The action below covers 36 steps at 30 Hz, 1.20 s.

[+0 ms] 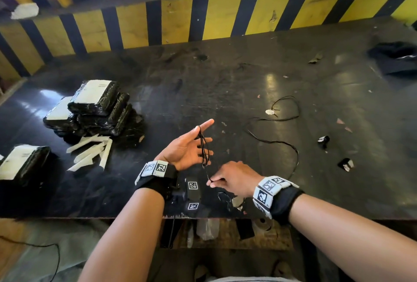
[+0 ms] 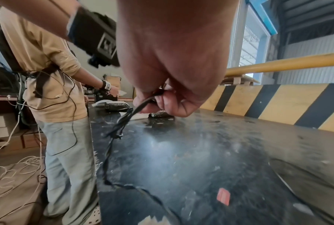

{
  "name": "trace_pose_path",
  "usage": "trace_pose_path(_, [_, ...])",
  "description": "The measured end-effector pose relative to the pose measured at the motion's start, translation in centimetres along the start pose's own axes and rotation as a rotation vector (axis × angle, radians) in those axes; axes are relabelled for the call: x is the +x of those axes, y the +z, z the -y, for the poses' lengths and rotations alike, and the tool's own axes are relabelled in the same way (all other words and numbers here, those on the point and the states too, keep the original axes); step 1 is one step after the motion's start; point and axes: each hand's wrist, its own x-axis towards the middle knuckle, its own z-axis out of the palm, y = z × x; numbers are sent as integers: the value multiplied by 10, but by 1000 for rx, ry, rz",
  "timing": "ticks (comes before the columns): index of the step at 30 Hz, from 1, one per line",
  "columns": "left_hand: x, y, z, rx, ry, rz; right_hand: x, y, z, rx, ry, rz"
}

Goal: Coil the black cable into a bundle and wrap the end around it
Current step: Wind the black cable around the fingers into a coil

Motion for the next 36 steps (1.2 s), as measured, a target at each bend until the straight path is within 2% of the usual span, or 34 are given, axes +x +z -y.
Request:
trace_pose_path(9, [-5,-13,30,198,-153,-107,7,-58,14,-292,-40,-92])
trace_pose_path(15, [-7,-7,30,287,-237,-104,25,-84,20,-400,-70,-123])
trace_pose_path(20, [-17,-5,29,278,-333,-21,36,-102,20,-422,-123,-117])
trace_pose_path(28, [-27,-10,28,201,-402,94,49,-119,6,-370,-122,-91])
trace_pose_path(36, [-38,-2,19,230,-401,264,50,-126,0,-327,-93,-142])
